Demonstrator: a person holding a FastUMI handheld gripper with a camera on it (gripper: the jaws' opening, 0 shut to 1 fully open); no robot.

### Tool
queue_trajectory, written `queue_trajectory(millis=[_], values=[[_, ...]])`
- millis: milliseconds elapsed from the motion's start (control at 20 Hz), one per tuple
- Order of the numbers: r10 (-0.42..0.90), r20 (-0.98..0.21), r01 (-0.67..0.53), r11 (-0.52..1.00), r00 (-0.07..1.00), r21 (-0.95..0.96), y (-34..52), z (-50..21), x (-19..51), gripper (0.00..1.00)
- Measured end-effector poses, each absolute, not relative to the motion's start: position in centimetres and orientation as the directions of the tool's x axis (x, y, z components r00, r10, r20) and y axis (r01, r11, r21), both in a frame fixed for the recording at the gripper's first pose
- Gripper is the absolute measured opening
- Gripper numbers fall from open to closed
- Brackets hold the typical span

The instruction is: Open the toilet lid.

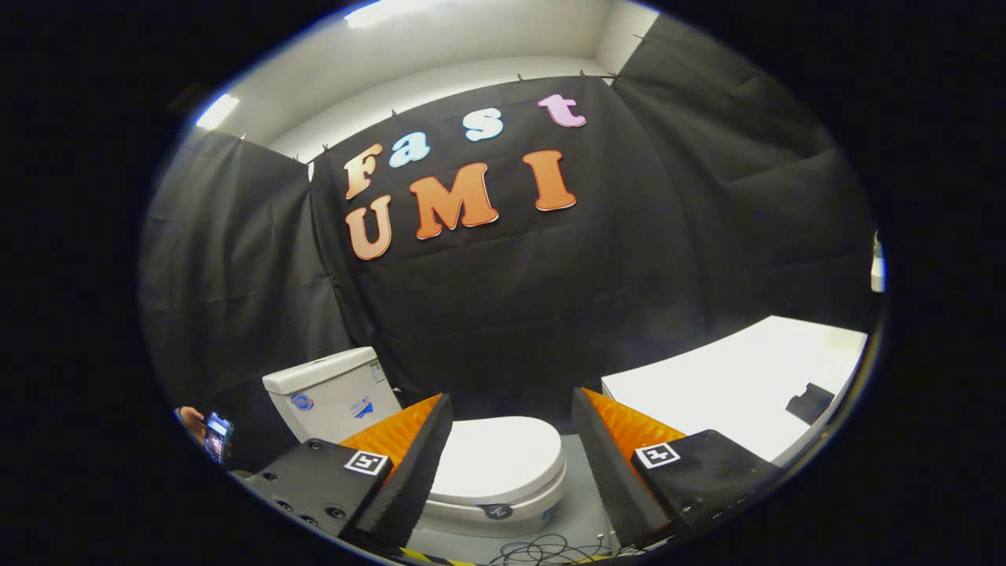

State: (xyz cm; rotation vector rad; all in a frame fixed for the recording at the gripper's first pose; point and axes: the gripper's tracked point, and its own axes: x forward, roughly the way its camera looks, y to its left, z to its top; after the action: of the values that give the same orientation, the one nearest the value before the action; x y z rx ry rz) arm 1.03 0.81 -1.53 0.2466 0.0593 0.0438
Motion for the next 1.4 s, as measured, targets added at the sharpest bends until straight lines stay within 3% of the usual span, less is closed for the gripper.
queue_trajectory(millis=[250,400,650,1000,1400], values=[[0.123,-0.215,-0.017,0.898,0.969,0.441,4.5,-6.2,2.2,0.98],[0.138,-0.231,-0.001,0.860,0.963,0.510,6.6,-8.1,3.4,0.98],[0.133,-0.255,0.033,0.831,0.958,0.556,7.5,-14.2,5.0,0.98],[0.185,-0.465,0.157,0.782,0.866,0.603,6.6,-26.8,5.4,0.99],[0.267,-0.614,0.296,0.692,0.743,0.658,6.2,-35.2,5.0,0.98]])
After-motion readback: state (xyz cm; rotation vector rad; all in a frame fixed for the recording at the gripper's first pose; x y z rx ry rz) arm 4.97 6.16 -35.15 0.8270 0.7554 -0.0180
